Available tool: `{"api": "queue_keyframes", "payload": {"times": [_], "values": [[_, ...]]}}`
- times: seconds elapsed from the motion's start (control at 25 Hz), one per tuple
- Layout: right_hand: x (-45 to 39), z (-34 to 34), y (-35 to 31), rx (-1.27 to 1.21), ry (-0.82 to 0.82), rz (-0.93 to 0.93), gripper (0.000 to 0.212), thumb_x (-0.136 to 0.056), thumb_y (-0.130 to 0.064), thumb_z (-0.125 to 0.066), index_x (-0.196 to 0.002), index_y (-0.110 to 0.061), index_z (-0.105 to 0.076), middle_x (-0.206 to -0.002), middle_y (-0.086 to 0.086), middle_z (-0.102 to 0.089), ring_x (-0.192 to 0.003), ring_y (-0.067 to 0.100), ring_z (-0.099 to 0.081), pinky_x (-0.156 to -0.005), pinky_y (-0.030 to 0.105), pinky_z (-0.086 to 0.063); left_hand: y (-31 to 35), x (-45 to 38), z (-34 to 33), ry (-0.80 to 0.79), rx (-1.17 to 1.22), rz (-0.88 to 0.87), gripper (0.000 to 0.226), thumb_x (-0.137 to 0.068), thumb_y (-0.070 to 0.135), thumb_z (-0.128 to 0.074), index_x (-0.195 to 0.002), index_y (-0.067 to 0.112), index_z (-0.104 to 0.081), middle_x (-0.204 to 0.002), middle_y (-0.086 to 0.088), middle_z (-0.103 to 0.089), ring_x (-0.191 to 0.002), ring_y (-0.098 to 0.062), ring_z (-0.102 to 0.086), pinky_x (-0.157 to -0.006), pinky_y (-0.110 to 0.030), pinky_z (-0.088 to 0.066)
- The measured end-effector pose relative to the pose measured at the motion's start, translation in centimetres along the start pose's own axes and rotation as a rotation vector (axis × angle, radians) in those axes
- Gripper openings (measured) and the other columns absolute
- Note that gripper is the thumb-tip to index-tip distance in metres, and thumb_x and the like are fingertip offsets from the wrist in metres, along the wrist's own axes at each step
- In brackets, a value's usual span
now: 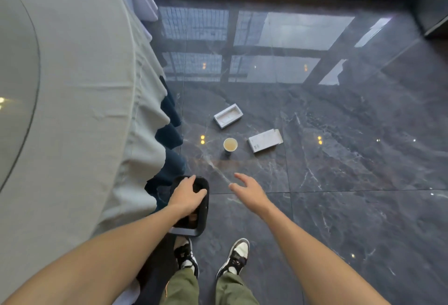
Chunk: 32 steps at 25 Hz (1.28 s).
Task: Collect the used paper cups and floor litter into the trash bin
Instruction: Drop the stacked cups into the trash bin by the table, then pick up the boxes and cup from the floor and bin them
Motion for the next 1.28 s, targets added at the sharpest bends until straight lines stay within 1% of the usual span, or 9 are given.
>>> {"api": "queue_keyframes", "payload": {"times": [0.12,0.2,0.36,0.52,0.68,0.76,0.96,1.08,1.28], "values": [[3.3,5.6,-1.2,0.261,0.024,0.035,0.073,-0.089,-0.053,-0.054,-0.157,-0.036,-0.036,-0.170,0.004,-0.021,-0.157,0.027,-0.015,-0.124,0.053,-0.021,4.5,3.6,1.0,0.030,-0.153,-0.031,0.084,-0.095,0.056,-0.059,-0.164,0.023,-0.023,-0.172,-0.008,-0.016,-0.156,-0.033,-0.022,-0.124,-0.052,-0.027],[5.0,8.7,-1.9,0.402,0.042,0.080,0.075,-0.089,-0.053,-0.053,-0.159,-0.038,-0.029,-0.172,0.005,-0.012,-0.158,0.032,-0.007,-0.124,0.057,-0.016,7.5,5.6,1.0,0.052,-0.181,-0.078,0.088,-0.093,0.062,-0.058,-0.164,0.024,-0.021,-0.173,-0.008,-0.013,-0.158,-0.034,-0.019,-0.124,-0.054,-0.025],[6.9,13.9,-2.9,0.532,0.080,0.152,0.078,-0.088,-0.052,-0.052,-0.160,-0.036,-0.024,-0.172,0.004,-0.009,-0.157,0.034,-0.002,-0.123,0.059,-0.014,12.9,8.0,0.4,0.110,-0.200,-0.166,0.090,-0.092,0.065,-0.058,-0.164,0.027,-0.020,-0.173,-0.009,-0.012,-0.158,-0.033,-0.017,-0.124,-0.053,-0.023],[6.3,17.6,-3.4,0.622,0.119,0.201,0.083,-0.087,-0.053,-0.056,-0.160,-0.037,-0.020,-0.172,0.006,-0.005,-0.158,0.034,0.001,-0.124,0.059,-0.008,16.5,7.6,0.1,0.162,-0.277,-0.227,0.097,-0.087,0.072,-0.057,-0.164,0.028,-0.018,-0.173,-0.009,-0.013,-0.159,-0.030,-0.016,-0.126,-0.052,-0.021],[3.4,20.9,-4.0,0.748,0.156,0.238,0.090,-0.088,-0.054,-0.061,-0.162,-0.033,-0.014,-0.172,0.010,0.000,-0.158,0.036,0.000,-0.125,0.057,-0.009,19.7,4.9,-0.2,0.134,-0.271,-0.273,0.116,-0.077,0.076,-0.067,-0.166,0.024,-0.013,-0.173,-0.008,-0.013,-0.160,-0.024,-0.014,-0.127,-0.046,-0.020],[1.1,22.3,-4.4,0.795,0.156,0.239,0.094,-0.087,-0.055,-0.063,-0.162,-0.031,-0.012,-0.172,0.012,0.000,-0.158,0.036,-0.002,-0.124,0.057,-0.010,21.0,2.7,-0.1,0.120,-0.299,-0.275,0.119,-0.075,0.075,-0.070,-0.166,0.023,-0.012,-0.173,-0.008,-0.013,-0.160,-0.023,-0.014,-0.126,-0.045,-0.019],[-6.2,25.7,-5.3,0.818,0.114,0.193,0.096,-0.086,-0.053,-0.067,-0.161,-0.030,-0.012,-0.172,0.012,-0.001,-0.158,0.035,-0.001,-0.124,0.058,-0.013,24.8,-5.1,0.0,0.039,-0.310,-0.226,0.116,-0.077,0.071,-0.072,-0.165,0.022,-0.015,-0.172,-0.007,-0.018,-0.159,-0.023,-0.016,-0.125,-0.043,-0.019],[-9.9,27.6,-6.0,0.831,0.086,0.164,0.097,-0.086,-0.052,-0.069,-0.161,-0.030,-0.011,-0.171,0.012,0.000,-0.157,0.035,-0.002,-0.124,0.059,-0.013,26.9,-8.9,0.4,0.006,-0.310,-0.206,0.110,-0.080,0.067,-0.072,-0.164,0.022,-0.018,-0.169,-0.007,-0.023,-0.157,-0.023,-0.021,-0.123,-0.042,-0.022],[-16.1,29.6,-6.7,0.849,0.020,0.139,0.096,-0.088,-0.050,-0.069,-0.161,-0.027,-0.011,-0.171,0.013,-0.003,-0.156,0.037,-0.005,-0.123,0.061,-0.015,28.6,-14.9,1.2,-0.010,-0.235,-0.131,0.102,-0.085,0.062,-0.070,-0.163,0.019,-0.021,-0.168,-0.005,-0.027,-0.154,-0.027,-0.028,-0.121,-0.046,-0.027]]}}
Point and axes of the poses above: each hand's wrist, its own x-axis away from the middle knuckle, its own z-axis out of the back of the hand, y = z × x, the point moved 3 cm from there along -x, towards the middle knuckle
